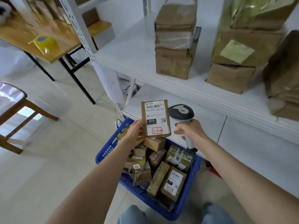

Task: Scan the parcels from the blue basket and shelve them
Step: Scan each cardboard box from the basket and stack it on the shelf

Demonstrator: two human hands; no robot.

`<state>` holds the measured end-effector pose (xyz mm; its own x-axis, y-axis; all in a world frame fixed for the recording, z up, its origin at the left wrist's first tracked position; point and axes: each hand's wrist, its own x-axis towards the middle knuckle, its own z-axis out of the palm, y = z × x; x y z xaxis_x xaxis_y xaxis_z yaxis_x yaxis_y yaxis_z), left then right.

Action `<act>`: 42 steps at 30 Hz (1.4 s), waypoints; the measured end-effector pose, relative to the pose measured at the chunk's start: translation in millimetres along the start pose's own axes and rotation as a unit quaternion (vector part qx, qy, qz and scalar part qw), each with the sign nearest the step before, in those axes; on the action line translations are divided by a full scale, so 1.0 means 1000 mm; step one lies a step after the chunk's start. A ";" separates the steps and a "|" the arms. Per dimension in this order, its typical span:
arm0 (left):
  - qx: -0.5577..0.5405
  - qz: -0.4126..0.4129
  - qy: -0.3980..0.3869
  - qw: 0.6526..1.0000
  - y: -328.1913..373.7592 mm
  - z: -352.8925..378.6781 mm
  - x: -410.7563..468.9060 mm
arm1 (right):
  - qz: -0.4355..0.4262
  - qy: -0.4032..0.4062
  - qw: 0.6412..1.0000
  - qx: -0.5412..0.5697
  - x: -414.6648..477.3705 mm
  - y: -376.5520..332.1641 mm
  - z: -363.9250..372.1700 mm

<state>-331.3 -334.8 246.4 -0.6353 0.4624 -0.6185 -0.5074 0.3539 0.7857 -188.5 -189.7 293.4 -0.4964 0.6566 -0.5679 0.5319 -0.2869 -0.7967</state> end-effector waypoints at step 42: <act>0.211 0.160 0.011 0.964 0.393 0.098 -0.081 | -0.183 0.119 0.956 0.197 -0.122 -0.241 -0.103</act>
<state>-421.9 -153.4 605.7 -0.7349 0.5869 -0.3398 -0.0042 0.4971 0.8677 -185.4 -128.8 576.4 -0.4045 0.8901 -0.2099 0.0299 -0.2165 -0.9758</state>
